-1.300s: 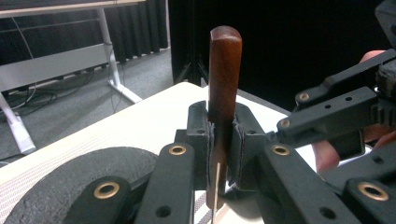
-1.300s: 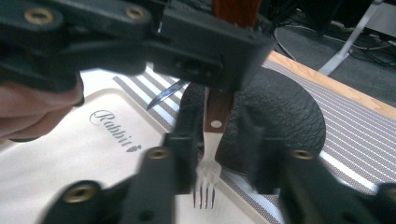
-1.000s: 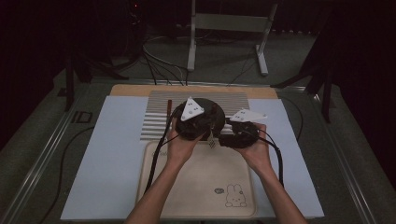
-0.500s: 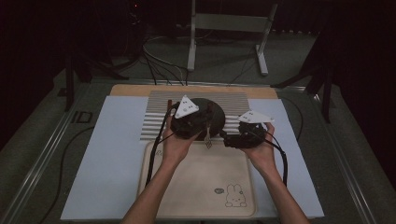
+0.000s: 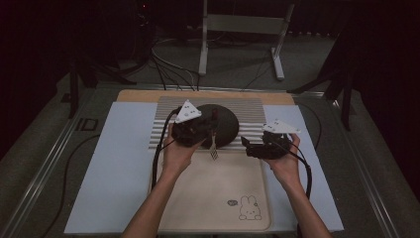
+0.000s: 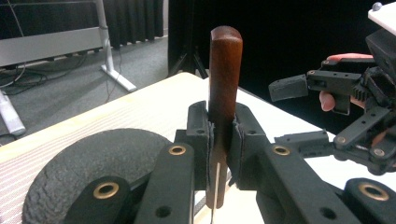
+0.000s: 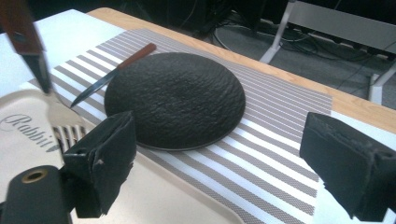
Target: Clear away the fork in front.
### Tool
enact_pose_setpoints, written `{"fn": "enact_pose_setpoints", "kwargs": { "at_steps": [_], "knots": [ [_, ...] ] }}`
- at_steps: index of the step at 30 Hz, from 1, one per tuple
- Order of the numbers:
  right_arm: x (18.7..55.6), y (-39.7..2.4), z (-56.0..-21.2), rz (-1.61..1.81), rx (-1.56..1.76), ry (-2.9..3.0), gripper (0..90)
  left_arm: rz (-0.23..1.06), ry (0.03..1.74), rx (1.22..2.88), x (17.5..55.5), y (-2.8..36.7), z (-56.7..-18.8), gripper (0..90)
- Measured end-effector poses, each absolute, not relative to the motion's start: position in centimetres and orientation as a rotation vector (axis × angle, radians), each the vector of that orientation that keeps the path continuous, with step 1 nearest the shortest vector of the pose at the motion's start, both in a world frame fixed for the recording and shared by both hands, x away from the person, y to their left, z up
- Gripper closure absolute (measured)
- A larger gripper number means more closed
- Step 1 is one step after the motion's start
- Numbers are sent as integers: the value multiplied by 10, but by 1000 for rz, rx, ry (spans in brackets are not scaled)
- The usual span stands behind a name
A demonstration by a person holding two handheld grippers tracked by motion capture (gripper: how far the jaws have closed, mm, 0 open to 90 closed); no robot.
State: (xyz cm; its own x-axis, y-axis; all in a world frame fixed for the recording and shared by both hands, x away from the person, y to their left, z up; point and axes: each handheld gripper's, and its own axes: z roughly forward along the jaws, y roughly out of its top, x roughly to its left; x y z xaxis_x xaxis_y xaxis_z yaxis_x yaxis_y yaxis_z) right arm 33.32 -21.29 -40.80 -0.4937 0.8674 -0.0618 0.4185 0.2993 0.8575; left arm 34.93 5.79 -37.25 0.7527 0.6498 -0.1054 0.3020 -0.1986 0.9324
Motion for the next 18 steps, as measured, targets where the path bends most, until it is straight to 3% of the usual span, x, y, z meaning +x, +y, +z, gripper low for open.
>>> {"fn": "enact_pose_setpoints", "kwargs": {
  "at_steps": [18],
  "knots": [
    [331, -223, -412, 1071, 1170, 2018, 107, 309, 818, 1833, 346, 103, -371, 805]
  ]
}}
